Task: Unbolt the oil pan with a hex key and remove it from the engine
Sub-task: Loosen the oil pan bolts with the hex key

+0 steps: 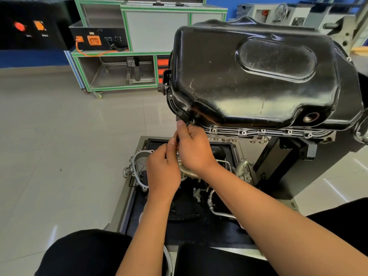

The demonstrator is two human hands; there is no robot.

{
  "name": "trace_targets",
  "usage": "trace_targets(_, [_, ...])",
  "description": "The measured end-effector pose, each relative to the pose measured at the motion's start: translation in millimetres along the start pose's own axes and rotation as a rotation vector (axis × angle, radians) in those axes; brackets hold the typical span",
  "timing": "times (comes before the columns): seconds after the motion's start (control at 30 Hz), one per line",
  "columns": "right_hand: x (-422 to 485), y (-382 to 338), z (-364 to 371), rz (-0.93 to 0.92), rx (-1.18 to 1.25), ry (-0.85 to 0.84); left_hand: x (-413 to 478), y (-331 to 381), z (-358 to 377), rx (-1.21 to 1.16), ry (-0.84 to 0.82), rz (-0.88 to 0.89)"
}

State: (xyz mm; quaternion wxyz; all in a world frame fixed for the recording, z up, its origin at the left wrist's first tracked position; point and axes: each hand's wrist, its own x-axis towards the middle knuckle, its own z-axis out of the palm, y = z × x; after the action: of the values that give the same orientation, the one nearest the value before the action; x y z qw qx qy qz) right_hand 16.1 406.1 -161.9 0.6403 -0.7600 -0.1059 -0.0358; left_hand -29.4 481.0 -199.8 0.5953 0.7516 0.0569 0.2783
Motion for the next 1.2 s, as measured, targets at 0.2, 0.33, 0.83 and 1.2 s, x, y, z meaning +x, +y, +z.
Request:
trace_targets(0.2, [-5, 6, -10, -0.062, -0.037, -0.022, -10, -2, 11, 0.021, 0.036, 0.012])
trace_targets(0.33, [-5, 8, -19, -0.071, -0.095, -0.043, -19, 1, 22, -0.019, 0.035, -0.078])
trace_targets(0.83, [0, 6, -35, -0.14, -0.314, -0.123, -35, 10, 48, -0.208, 0.112, -0.197])
trace_targets(1.2, [1, 3, -24, -0.102, -0.349, -0.07, -28, 4, 38, -0.195, 0.109, -0.198])
